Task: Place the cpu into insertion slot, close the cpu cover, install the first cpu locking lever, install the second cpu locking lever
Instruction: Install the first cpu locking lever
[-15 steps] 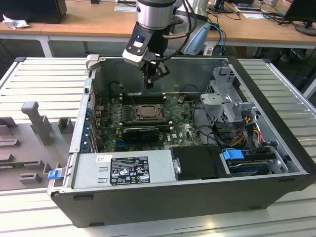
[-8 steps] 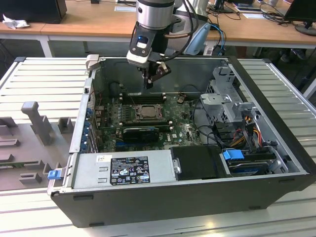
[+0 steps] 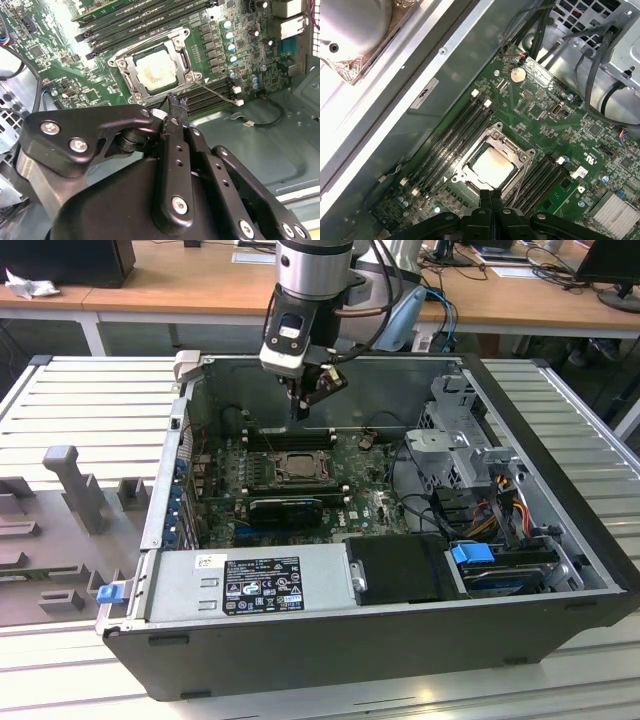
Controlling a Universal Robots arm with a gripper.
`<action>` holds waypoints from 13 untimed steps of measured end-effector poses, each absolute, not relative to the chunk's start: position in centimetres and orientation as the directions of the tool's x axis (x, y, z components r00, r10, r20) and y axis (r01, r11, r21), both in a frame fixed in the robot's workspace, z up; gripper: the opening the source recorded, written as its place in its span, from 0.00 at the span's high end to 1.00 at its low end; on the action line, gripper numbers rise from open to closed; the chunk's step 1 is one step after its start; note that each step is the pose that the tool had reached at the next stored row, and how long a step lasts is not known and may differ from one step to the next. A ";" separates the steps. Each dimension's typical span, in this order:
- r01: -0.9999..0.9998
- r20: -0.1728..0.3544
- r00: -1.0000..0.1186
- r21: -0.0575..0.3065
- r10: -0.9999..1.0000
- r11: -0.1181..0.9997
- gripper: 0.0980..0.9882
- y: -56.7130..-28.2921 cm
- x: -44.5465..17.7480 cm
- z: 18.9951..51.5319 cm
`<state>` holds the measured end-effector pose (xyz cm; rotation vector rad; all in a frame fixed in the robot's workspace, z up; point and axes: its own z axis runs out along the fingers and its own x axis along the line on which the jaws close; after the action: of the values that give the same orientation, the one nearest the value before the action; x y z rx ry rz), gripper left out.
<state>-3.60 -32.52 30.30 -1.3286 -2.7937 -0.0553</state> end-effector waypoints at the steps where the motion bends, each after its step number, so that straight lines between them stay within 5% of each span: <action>1: 0.769 0.058 -0.638 0.012 0.767 0.639 0.99 -32.5 -3.6 30.3; 13: 0.704 0.058 -0.709 0.012 0.702 0.710 0.99 -32.5 -3.6 30.3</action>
<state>-3.60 -32.52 30.30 -1.1765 -2.8591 -0.0512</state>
